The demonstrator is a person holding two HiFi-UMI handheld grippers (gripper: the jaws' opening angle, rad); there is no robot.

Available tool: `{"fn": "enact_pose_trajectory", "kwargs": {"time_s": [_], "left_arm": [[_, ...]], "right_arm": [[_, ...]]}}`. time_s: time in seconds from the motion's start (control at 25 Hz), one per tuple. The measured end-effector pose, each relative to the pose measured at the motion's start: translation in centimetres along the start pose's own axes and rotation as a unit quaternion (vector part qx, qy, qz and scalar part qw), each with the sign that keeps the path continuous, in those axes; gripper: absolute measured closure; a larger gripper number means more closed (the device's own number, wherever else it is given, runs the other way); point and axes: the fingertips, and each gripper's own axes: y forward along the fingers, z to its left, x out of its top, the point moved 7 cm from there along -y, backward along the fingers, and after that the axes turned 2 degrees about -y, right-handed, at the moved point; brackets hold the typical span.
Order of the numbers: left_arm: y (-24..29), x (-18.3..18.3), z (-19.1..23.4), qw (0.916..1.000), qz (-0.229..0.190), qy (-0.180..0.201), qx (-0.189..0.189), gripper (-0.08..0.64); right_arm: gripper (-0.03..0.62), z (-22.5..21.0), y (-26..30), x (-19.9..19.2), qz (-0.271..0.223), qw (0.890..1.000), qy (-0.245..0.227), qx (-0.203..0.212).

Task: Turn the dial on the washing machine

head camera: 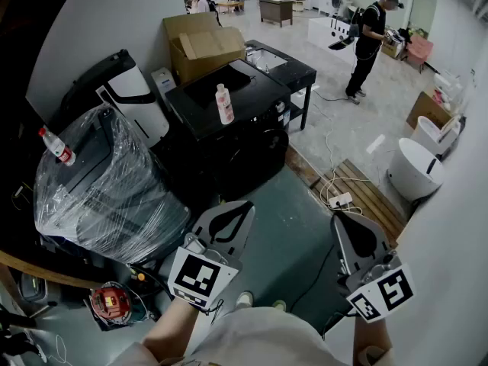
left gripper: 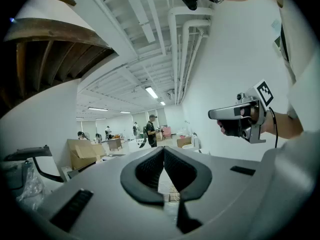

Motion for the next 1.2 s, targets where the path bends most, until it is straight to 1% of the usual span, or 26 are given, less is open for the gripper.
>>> {"fn": "enact_pose_trajectory", "kwargs": {"time_s": [0.12, 0.24, 0.4, 0.56, 0.72, 0.8, 0.84, 0.88, 0.92, 1.2], "left_arm": [[0.0, -0.1, -0.2, 1.0000, 0.008, 0.002, 0.004, 0.540], [0.6, -0.1, -0.6, 0.9999, 0.009, 0.001, 0.008, 0.540], [1.5, -0.5, -1.3, 0.9998, 0.013, 0.017, -0.003, 0.540], [2.3, -0.2, -2.3, 0.9998, 0.018, 0.003, 0.007, 0.540], [3.1, -1.1, -2.6, 0.9996, 0.023, -0.005, 0.013, 0.540], [3.4, -1.1, -3.2, 0.9996, 0.024, -0.005, 0.016, 0.540], [3.6, -1.0, -3.6, 0.9995, 0.025, -0.002, 0.018, 0.540], [3.7, -1.0, -4.0, 0.9995, 0.024, 0.001, 0.019, 0.540], [3.8, -0.9, -4.3, 0.9995, 0.022, 0.004, 0.020, 0.540], [5.0, -1.0, -4.8, 0.9992, 0.022, 0.017, 0.029, 0.540]], "right_arm": [[0.571, -0.4, 0.0, -0.3, -0.003, 1.000, 0.004, 0.002], [0.571, -1.3, -0.3, -0.5, -0.011, 1.000, 0.011, -0.007], [0.571, -2.5, -1.0, -0.7, -0.013, 1.000, 0.013, -0.014], [0.569, -3.6, -1.9, -0.9, -0.014, 1.000, 0.010, -0.017], [0.569, -5.4, -3.5, -1.0, -0.019, 0.998, 0.008, -0.060], [0.571, -6.3, -4.4, -0.8, -0.029, 0.997, 0.015, -0.067], [0.544, -6.7, -4.7, -0.8, -0.032, 0.997, 0.019, -0.063], [0.372, -7.0, -5.1, -0.9, -0.032, 0.998, 0.023, -0.057], [0.322, -7.3, -5.3, -1.0, -0.032, 0.998, 0.026, -0.054], [0.327, -8.8, -5.8, -2.0, -0.018, 0.998, 0.018, -0.054]]}}
